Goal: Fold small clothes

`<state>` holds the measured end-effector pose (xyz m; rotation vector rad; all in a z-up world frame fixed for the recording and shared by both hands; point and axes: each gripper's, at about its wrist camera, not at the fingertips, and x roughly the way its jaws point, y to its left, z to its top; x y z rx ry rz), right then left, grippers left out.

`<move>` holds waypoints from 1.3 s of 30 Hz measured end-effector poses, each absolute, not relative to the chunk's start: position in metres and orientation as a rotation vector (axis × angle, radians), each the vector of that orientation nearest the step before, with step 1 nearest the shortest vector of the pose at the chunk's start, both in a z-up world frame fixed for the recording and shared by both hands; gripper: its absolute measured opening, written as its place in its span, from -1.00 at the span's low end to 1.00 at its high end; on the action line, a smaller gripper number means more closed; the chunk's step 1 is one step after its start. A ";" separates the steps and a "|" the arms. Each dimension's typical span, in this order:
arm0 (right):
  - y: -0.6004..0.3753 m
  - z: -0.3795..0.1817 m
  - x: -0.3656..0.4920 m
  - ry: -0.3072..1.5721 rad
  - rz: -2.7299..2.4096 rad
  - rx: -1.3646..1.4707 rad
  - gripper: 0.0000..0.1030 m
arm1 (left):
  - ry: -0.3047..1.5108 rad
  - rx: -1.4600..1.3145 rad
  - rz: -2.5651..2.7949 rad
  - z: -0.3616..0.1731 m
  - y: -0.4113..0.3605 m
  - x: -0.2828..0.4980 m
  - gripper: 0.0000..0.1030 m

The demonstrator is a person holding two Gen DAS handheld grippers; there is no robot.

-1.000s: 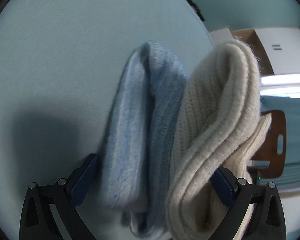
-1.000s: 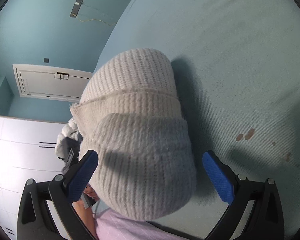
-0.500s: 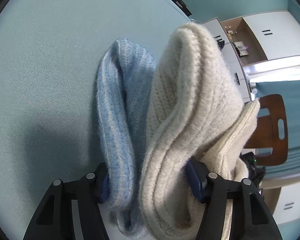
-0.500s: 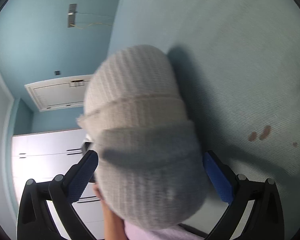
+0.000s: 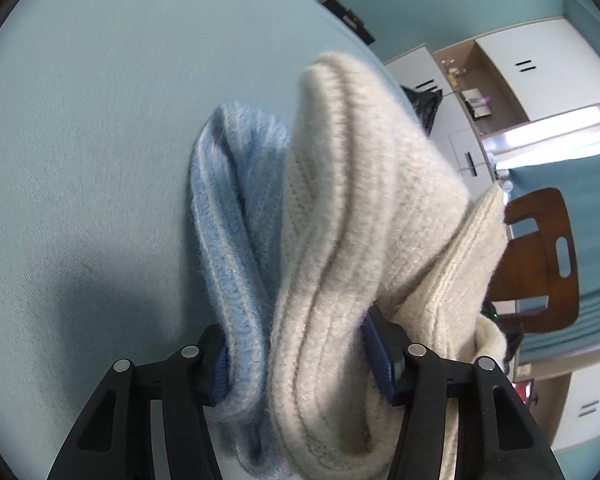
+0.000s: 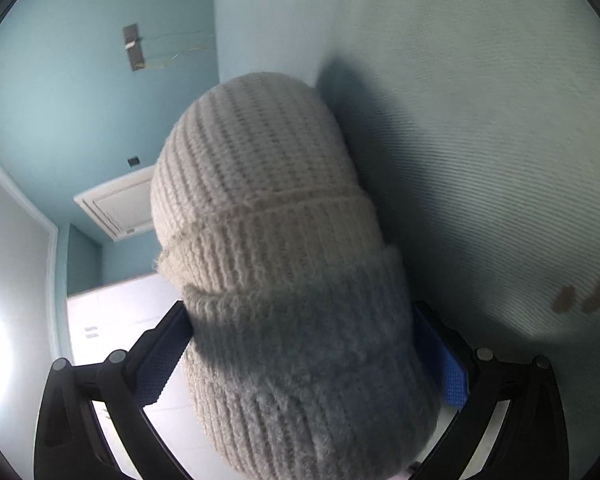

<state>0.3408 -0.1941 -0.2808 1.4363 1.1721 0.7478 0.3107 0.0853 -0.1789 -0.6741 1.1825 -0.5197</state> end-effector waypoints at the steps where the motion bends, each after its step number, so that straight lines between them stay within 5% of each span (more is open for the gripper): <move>1: -0.193 -0.275 0.342 1.156 0.757 1.403 0.98 | 1.158 -0.655 -0.526 -0.172 0.084 0.309 -0.02; 13: -0.190 -0.164 0.399 0.909 0.822 1.053 0.98 | 1.038 -0.645 -0.489 -0.126 0.078 0.341 -0.07; 20: -0.185 -0.199 0.466 1.026 0.701 1.045 0.98 | 1.135 -0.634 -0.458 -0.152 0.071 0.373 -0.07; 27: -0.215 -0.251 0.470 1.068 0.661 1.215 0.99 | 1.171 -0.645 -0.393 -0.158 0.079 0.362 0.42; 34: -0.227 -0.155 0.422 0.969 0.598 0.955 0.99 | 1.023 -0.278 -0.101 -0.079 0.086 0.294 0.59; 39: -0.227 -0.085 0.327 0.904 0.579 0.691 0.99 | 0.893 -0.185 0.025 -0.017 0.088 0.217 0.97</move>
